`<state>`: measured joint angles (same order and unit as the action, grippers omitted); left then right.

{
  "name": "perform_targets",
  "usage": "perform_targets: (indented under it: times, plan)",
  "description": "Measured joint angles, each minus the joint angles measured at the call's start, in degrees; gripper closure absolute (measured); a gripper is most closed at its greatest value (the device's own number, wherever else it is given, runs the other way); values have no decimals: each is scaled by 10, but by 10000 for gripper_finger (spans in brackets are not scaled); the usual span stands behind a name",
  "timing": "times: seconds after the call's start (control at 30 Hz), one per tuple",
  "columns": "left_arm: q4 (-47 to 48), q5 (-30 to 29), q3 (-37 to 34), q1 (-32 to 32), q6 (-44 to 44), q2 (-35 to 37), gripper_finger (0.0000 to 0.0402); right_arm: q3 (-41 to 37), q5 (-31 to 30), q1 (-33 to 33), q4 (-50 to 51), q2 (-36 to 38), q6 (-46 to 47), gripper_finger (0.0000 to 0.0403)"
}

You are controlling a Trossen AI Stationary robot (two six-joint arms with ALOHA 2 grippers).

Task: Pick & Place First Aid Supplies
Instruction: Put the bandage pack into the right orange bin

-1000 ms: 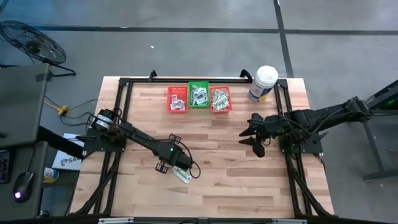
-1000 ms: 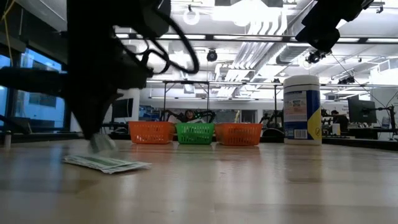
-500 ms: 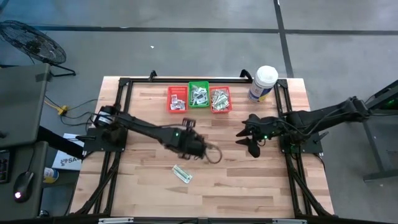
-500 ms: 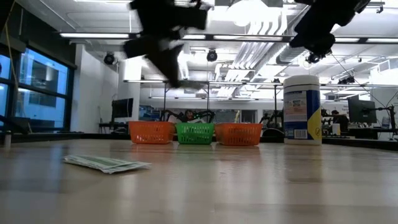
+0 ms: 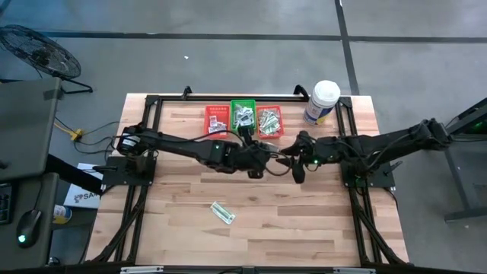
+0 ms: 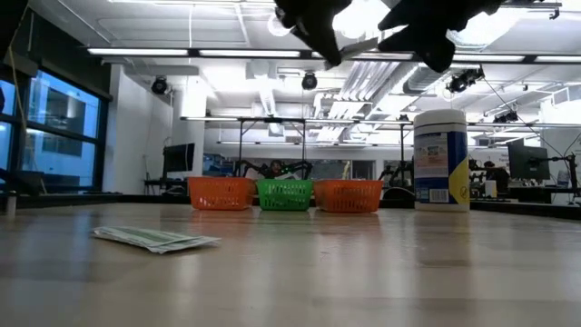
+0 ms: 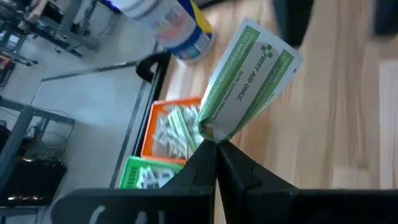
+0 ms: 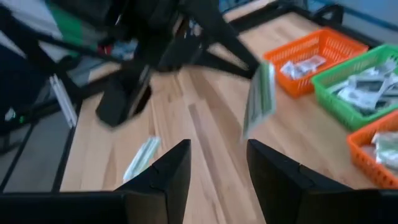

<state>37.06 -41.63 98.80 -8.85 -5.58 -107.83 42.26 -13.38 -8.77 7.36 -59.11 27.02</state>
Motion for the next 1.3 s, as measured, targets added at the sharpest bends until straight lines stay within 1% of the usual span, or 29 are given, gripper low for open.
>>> perform_targets:
  times: [0.13,0.33,0.53,0.7,0.83,1.0,1.07,1.3]
  plan:
    - [-36,-14,0,-1,-6,0,401,0,-4,12,-14,0,0,254]
    - [-36,-23,1,-1,-6,0,401,0,-2,25,-29,0,-3,254]
    - [-37,-25,1,-1,-6,0,401,0,27,43,-45,-1,-5,261]
    - [-41,-24,1,-1,-6,0,401,0,44,61,-58,-1,-5,295]
    - [-41,-24,1,-1,-6,0,401,0,79,75,-59,-1,-15,335]
    - [-41,-24,1,-1,-6,0,401,0,100,84,-59,-1,-31,391]
    - [-41,-24,1,-1,-6,0,401,0,108,85,-59,-1,-40,398]
    - [-42,-23,1,-1,-6,0,401,0,109,85,-59,-1,-48,402]
